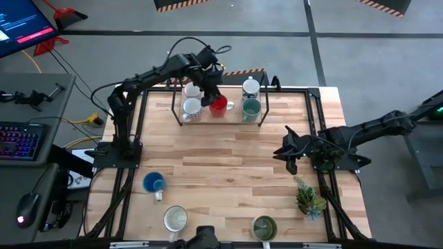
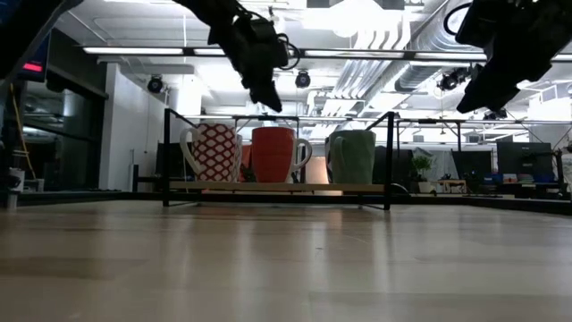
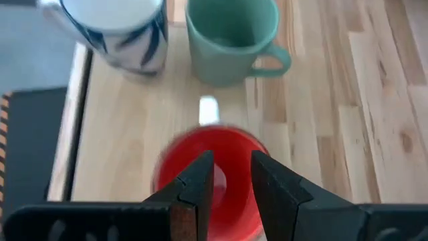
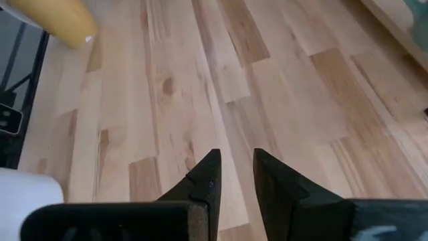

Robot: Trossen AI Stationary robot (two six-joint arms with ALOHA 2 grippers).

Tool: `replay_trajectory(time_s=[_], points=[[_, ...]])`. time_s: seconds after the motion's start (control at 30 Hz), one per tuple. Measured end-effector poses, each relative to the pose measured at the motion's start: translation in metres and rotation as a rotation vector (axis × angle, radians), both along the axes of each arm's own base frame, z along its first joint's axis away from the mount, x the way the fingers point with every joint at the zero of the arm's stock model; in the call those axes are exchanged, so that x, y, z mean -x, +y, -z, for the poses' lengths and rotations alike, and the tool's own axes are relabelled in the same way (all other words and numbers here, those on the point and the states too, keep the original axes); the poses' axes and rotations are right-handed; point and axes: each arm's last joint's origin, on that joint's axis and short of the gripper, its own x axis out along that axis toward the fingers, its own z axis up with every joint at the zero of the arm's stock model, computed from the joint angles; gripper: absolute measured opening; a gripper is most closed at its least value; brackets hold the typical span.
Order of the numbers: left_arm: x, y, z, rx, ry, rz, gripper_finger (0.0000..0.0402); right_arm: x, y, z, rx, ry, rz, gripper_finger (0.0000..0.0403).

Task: Place coffee mugs
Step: Put the red mug on the shelf

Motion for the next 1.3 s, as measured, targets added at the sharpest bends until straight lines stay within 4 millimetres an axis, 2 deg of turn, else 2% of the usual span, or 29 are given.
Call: replay_trajectory(time_s=[0.23,0.47,0.57,0.67,0.8,0.93,1.1,1.3], points=[[0.003,-0.018,0.006,0.04,0.174,-0.042,0.0088,0.001,0.004,0.0,0.033,-0.009,-0.004,0.0066],[0.002,-0.035,0.004,0.044,0.221,-0.02,0.0088,0.001,0.004,0.0,0.035,-0.009,-0.004,0.0066],[0.002,-0.039,-0.007,-0.018,0.257,-0.037,0.0089,0.001,0.004,0.0,0.04,-0.007,-0.007,0.0066],[0.002,-0.042,-0.026,-0.097,0.247,-0.086,0.0098,0.002,0.004,0.0,0.043,-0.001,-0.008,0.0066],[0.003,-0.045,-0.046,-0.089,0.202,-0.148,0.0118,0.002,0.003,0.001,0.044,0.008,-0.007,0.0066],[0.005,-0.049,-0.052,-0.048,0.204,-0.207,0.0143,0.003,0.003,0.002,0.048,0.015,-0.009,0.0066],[0.004,-0.049,-0.05,-0.043,0.214,-0.208,0.017,0.003,0.003,0.002,0.059,0.025,-0.017,0.0066],[-0.008,-0.052,-0.035,-0.111,0.276,-0.14,0.0177,0.003,0.003,0.003,0.066,0.028,-0.022,0.0066]])
